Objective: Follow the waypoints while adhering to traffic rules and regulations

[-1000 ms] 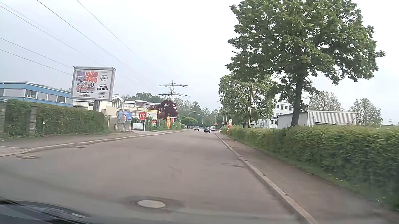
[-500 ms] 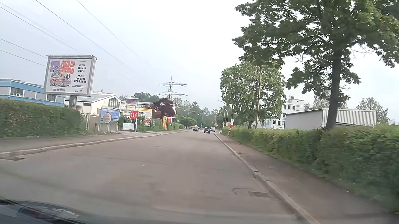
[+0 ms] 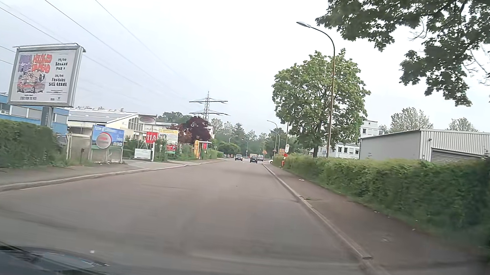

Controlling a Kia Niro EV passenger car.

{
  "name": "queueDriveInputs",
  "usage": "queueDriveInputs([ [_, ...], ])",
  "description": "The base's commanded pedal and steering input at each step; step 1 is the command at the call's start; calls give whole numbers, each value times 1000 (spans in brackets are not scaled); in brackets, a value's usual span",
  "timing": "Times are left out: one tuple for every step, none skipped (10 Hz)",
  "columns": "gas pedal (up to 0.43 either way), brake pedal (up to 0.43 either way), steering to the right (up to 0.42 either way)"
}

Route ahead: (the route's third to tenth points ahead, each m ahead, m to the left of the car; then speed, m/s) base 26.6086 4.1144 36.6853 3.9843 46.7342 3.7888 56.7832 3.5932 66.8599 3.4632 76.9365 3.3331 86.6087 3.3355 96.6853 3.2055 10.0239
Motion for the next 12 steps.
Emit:
queueDriveInputs([
  [39, 0, -1],
  [28, 0, -2],
  [28, 0, 3],
  [28, 0, 4],
  [28, 0, 1],
  [20, 0, 4],
  [0, 0, 4],
  [0, 0, 0],
  [0, 0, -3],
  [0, 0, -3],
  [0, 0, -3],
  [0, 0, -3],
])
